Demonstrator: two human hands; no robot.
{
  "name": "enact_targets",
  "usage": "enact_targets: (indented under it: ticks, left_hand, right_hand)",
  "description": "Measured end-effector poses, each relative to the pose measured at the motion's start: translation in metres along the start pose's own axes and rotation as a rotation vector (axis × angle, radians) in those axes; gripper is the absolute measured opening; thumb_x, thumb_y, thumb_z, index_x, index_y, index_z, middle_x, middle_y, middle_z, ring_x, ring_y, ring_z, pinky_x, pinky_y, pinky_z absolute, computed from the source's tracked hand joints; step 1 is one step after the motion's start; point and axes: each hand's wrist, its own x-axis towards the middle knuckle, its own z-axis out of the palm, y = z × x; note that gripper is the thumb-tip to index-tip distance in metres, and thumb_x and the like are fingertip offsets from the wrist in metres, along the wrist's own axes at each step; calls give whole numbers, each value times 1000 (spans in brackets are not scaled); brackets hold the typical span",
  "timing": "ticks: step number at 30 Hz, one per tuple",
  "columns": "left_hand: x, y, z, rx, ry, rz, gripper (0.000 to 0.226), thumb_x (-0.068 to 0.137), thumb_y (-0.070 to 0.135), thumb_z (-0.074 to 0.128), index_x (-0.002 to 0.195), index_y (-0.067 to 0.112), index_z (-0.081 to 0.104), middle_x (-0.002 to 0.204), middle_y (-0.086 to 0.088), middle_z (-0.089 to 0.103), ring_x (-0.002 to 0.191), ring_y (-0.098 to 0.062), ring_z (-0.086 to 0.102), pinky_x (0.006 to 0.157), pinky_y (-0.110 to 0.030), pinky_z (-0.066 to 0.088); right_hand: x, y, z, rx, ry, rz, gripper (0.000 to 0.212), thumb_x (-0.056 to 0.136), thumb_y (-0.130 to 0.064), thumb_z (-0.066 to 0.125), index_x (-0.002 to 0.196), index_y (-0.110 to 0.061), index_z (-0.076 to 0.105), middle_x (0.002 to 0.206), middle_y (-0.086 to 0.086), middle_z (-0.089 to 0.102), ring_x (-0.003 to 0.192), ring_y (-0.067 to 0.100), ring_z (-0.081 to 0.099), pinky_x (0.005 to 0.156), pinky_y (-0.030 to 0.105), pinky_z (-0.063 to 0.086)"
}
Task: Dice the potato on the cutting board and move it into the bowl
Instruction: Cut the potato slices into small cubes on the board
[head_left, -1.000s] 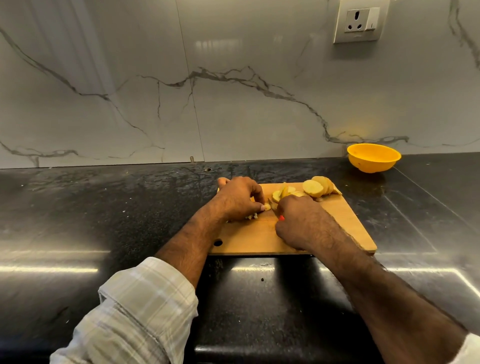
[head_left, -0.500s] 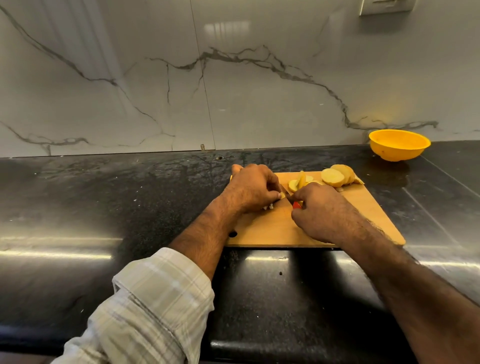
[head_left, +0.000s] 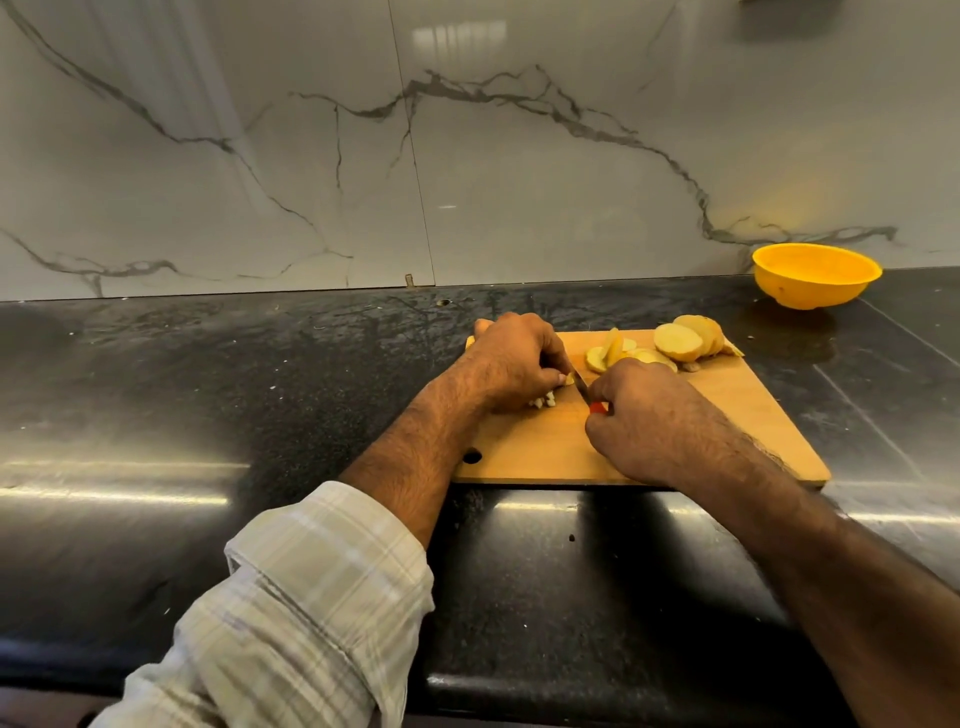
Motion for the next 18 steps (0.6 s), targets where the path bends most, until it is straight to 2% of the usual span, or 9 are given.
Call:
enact_targets:
  ticks: [2, 6, 11, 14, 18]
  left_hand:
    - [2, -2, -1, -12, -4, -7, 7, 90, 29, 82, 95, 34, 82, 99, 19, 74, 108, -9, 64, 111, -57, 37]
    - [2, 3, 1, 65, 39, -9, 9, 92, 33, 80, 101, 34, 82, 105, 18, 74, 115, -9, 61, 113, -53, 30]
    - [1, 8, 5, 99, 75, 13, 11, 94, 36, 77, 103, 32, 82, 106, 16, 74, 114, -11, 60, 116, -52, 32]
    - [2, 10, 1, 74, 33, 15, 12, 93, 29, 79, 105, 30, 83, 108, 13, 76, 113, -12, 63, 116, -51, 39]
    - [1, 9, -2, 41, 29, 24, 14, 91, 21, 81, 103, 27, 84, 104, 12, 77, 107, -10, 67, 111, -46, 49]
  right_hand:
    - [-1, -1, 0, -3, -5, -2, 37, 95, -25, 67, 132, -20, 67, 109, 1, 65, 96, 18, 59, 78, 30, 55]
    - [-1, -4, -1, -19, -8, 6, 41, 96, -25, 66, 137, -18, 64, 114, 3, 65, 98, 19, 58, 81, 31, 56]
    - [1, -5, 0, -22, 3, 9, 41, 98, -24, 65, 138, -19, 63, 114, 3, 62, 97, 18, 55, 76, 28, 49]
    - [1, -7, -2, -34, -14, 19, 43, 98, -24, 66, 140, -18, 62, 121, 5, 64, 100, 19, 55, 80, 29, 51]
    - [0, -5, 0, -31, -12, 7, 42, 96, -25, 66, 138, -19, 63, 120, 5, 64, 102, 20, 57, 82, 30, 53]
